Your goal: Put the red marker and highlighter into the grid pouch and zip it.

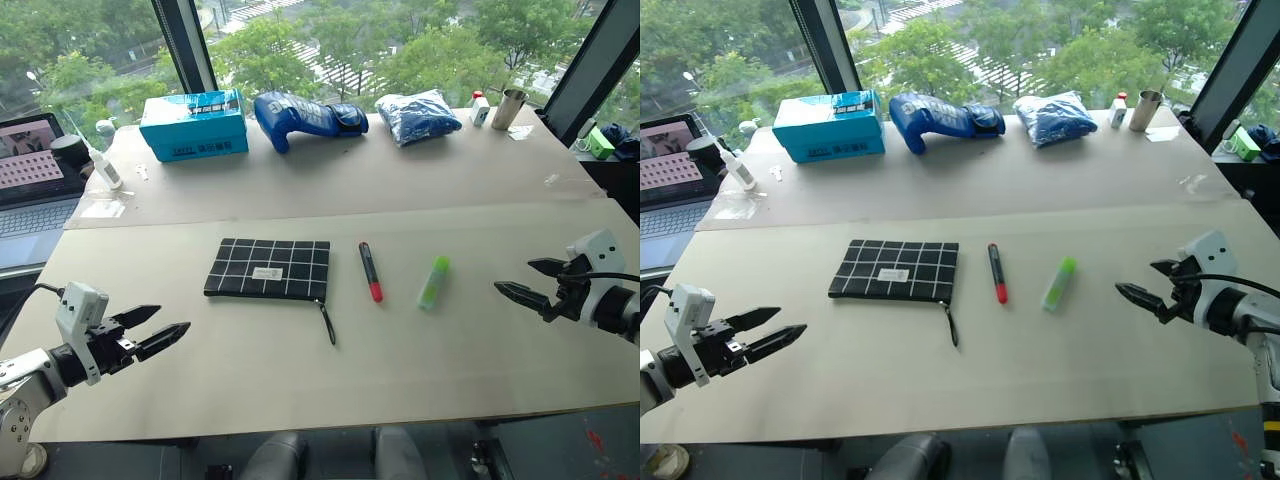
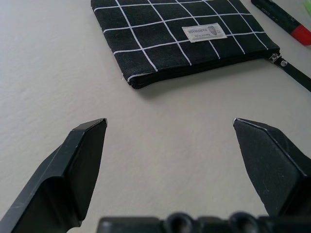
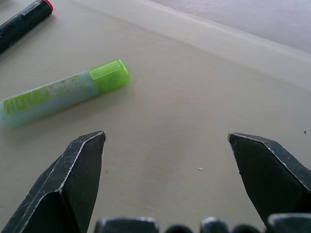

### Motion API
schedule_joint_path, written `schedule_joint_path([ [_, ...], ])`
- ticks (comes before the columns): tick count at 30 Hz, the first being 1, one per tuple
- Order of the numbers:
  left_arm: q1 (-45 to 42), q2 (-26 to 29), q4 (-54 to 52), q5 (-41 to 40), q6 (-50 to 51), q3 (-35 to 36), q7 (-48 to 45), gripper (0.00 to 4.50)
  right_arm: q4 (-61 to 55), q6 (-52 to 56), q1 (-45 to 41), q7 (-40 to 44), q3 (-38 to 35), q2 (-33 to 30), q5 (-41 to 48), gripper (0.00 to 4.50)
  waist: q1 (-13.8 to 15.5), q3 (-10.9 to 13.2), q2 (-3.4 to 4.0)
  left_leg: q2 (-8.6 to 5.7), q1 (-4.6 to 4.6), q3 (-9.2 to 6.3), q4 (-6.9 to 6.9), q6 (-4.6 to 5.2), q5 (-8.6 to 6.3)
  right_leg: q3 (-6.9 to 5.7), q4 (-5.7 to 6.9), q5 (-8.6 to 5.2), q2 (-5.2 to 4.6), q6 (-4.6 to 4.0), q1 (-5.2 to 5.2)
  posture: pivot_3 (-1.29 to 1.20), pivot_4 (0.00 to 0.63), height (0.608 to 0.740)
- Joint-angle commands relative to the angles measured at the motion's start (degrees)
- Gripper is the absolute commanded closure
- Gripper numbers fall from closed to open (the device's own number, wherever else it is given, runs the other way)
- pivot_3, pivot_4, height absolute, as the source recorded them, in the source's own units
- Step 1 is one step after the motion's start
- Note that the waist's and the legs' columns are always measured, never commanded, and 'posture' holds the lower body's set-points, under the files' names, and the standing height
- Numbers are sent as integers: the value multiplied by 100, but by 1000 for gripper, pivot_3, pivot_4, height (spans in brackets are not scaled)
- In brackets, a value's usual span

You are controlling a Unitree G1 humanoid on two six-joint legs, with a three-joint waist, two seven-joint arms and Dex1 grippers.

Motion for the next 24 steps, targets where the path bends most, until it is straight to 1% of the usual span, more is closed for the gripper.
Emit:
schedule_joint_path([
  [1,48,70,-124,-150,85,233,-24,0,-35,-19,-114,-8,-26,-55,-12,42,-1,0,0,0,0,0,0,0,0,0,0,0,0,0,0,0,150,740],
  [4,129,141,-172,-261,190,270,-193,0,41,19,-274,-32,142,-24,-63,42,-20,0,0,4,0,0,0,0,-1,4,0,0,5,0,-1,0,150,740],
  [8,268,323,39,4,62,33,-428,0,-185,103,-500,62,221,5,114,42,-24,0,0,22,1,5,1,-6,-9,18,-2,1,29,-2,-5,0,150,740],
  [10,166,289,199,248,-289,-51,-400,0,-399,226,-718,139,277,77,321,433,-31,0,2,33,2,10,1,-8,-12,23,-4,4,41,-7,-8,0,150,740],
  [12,-56,171,289,338,-538,-44,-290,0,-598,369,-921,234,399,166,477,934,-35,0,1,50,2,21,1,-13,-15,26,-7,11,58,-19,-11,0,150,740],
  [13,-109,140,252,439,-802,-103,-369,0,-687,467,-1141,252,603,306,532,1212,-33,1,0,64,1,25,1,-17,-17,26,-16,18,71,-29,-12,0,150,740],
  [14,-130,125,223,515,-983,-151,-440,0,-738,538,-1292,259,744,406,561,1742,-39,1,-3,73,1,26,1,-20,-18,24,-25,22,80,-34,-11,0,150,740],
  [15,-120,122,204,578,-1105,-195,-498,0,-769,555,-1411,259,873,500,540,1983,-44,2,-4,82,2,28,1,-25,-20,23,-32,29,90,-42,-11,0,150,740],
  [17,-39,155,229,858,-1457,-328,-575,0,-796,547,-1636,301,1174,708,478,2649,-51,2,-4,98,2,32,0,-33,-23,25,-57,44,113,-49,-11,0,150,740],
  [18,23,194,276,1064,-1694,-411,-610,0,-814,513,-1761,354,1372,833,435,3100,-49,2,-4,101,1,34,0,-36,-23,26,-62,46,116,-51,-13,0,150,740],
  [19,75,228,322,1231,-1883,-473,-642,0,-824,494,-1866,395,1531,938,409,3343,-50,2,-4,101,1,35,0,-42,-22,26,-65,46,117,-51,-15,0,150,740],
  [20,123,264,364,1375,-2069,-515,-687,0,-840,486,-1999,420,1727,1086,385,3826,-47,2,-4,102,-2,38,0,-59,-14,28,-64,47,118,-51,-24,0,150,740],
  [22,168,321,429,1577,-2326,-511,-681,0,-856,371,-2248,556,2190,1403,277,4419,-58,2,-5,104,-15,43,-1,-71,-9,35,-62,48,118,-53,-48,0,150,740],
  [24,150,379,531,1781,-2550,-468,-617,0,-752,215,-2508,612,2676,1729,0,4464,-57,3,-5,108,-19,49,-2,-72,-9,38,-60,51,118,-57,-61,0,150,740],
])
